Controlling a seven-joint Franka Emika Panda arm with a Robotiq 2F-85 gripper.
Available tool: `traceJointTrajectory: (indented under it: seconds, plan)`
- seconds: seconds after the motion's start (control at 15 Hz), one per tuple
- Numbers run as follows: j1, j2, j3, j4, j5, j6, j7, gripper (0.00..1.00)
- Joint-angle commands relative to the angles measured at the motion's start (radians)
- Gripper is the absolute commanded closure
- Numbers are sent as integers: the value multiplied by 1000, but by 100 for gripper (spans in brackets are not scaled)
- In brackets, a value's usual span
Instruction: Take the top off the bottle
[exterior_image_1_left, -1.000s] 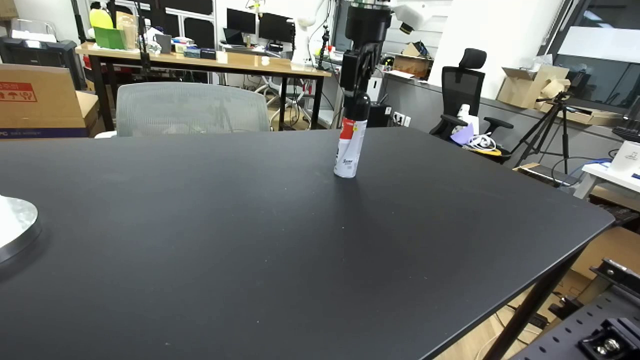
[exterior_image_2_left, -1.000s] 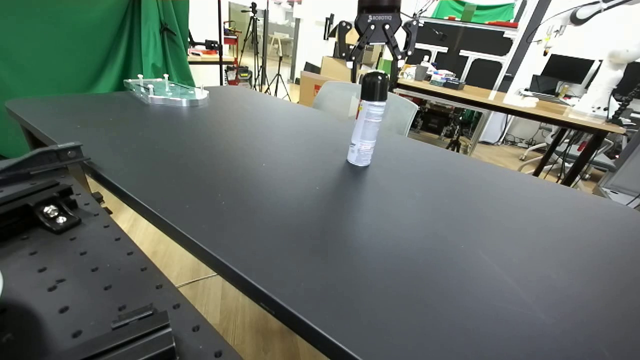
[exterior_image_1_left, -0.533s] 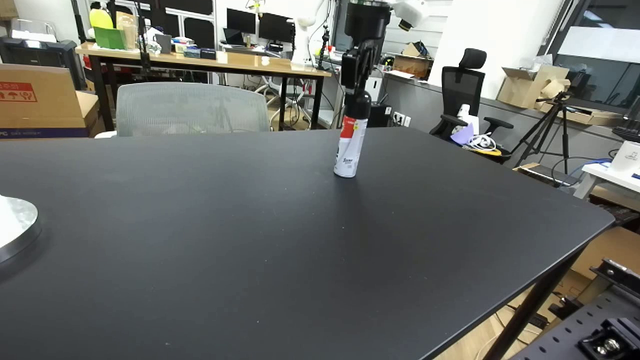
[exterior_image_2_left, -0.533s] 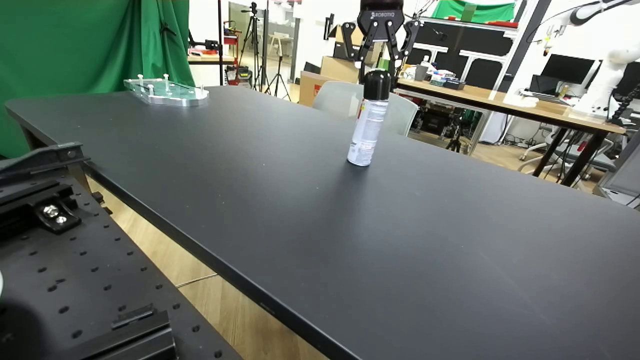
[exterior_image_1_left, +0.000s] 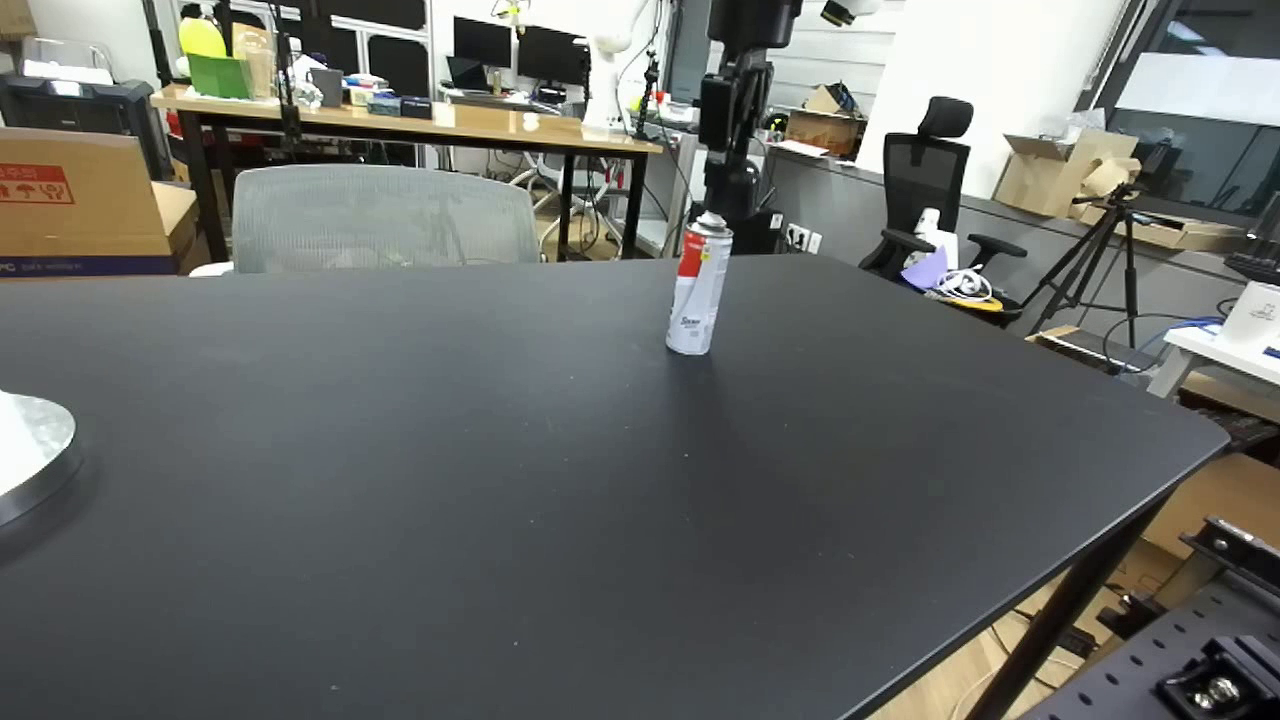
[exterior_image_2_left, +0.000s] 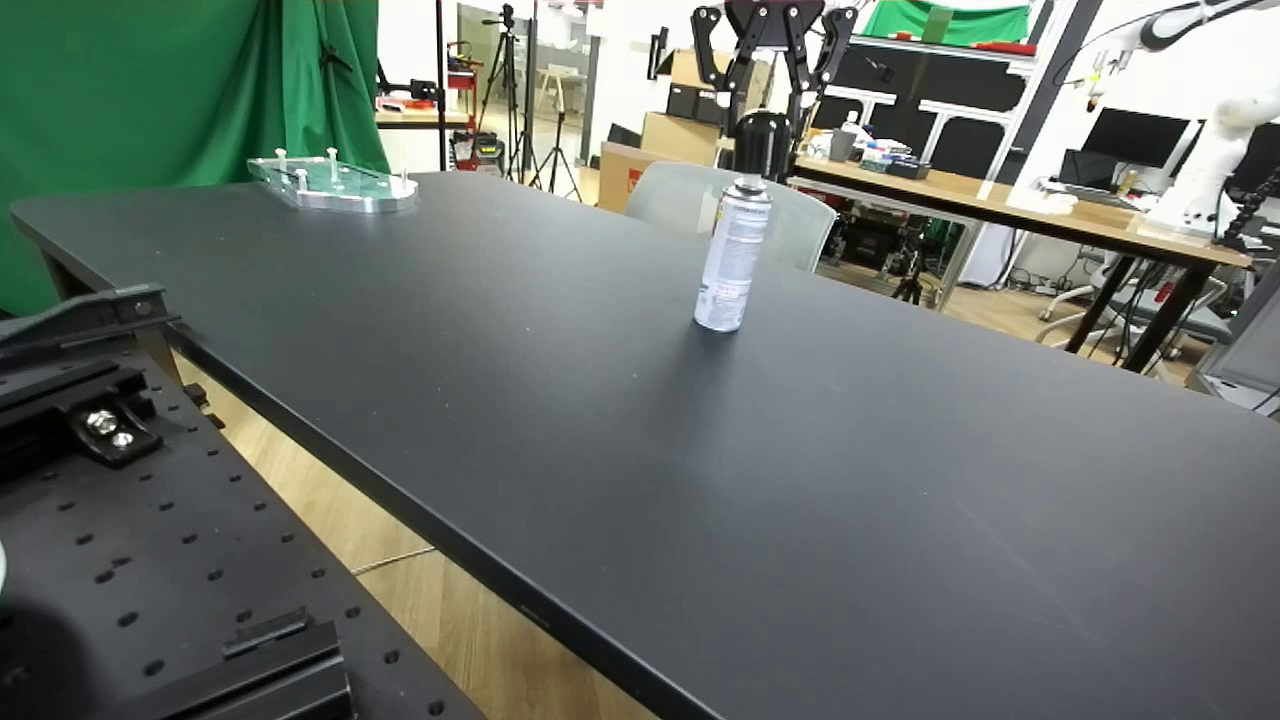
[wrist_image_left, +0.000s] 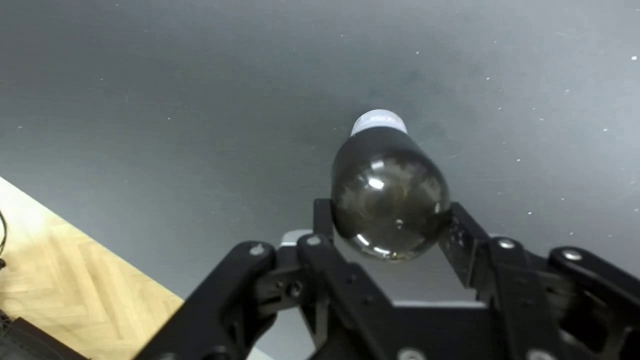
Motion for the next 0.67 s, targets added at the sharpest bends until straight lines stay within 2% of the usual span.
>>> traceJointTrajectory:
  seconds: [0.0, 0.2, 0.33, 0.6]
  plan:
    - [-24, -69, 27, -22, 97, -108, -101, 69]
    - [-18, -120, 22, -44, 168, -200, -186, 69]
    - [-9, -138, 14, -65, 168, -212, -187, 69]
    - [5, -126, 15, -129, 155, -134, -144, 69]
